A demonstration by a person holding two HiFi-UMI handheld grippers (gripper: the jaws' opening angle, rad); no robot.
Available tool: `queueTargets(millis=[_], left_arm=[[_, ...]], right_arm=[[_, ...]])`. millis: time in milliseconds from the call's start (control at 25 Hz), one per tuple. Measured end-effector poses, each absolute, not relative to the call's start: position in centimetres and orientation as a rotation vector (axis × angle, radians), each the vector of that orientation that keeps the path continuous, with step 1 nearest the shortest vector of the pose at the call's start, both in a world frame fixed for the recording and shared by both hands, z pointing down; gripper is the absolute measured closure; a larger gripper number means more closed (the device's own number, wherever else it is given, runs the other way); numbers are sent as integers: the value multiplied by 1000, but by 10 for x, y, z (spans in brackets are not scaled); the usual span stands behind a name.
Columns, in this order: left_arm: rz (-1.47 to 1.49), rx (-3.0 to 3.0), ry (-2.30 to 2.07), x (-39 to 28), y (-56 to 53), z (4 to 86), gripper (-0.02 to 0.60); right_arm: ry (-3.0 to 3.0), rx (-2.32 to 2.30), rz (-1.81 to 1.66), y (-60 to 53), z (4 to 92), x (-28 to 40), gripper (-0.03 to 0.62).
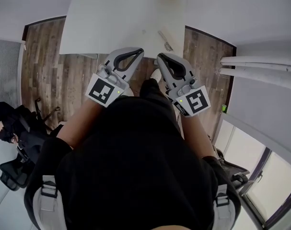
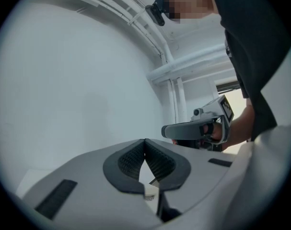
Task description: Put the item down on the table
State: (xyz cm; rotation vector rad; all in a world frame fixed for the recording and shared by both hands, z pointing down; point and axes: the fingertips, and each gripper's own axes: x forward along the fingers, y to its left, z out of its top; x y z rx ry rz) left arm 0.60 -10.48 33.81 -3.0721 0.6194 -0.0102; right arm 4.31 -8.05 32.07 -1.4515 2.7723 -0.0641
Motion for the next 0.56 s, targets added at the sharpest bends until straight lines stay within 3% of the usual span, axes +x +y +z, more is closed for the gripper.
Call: queueTargets(millis=[560], left_arm=[[71,-3080,596,-25,-73,329,588]], right_arm=[[2826,-1461,-13,-51,320,10,591]])
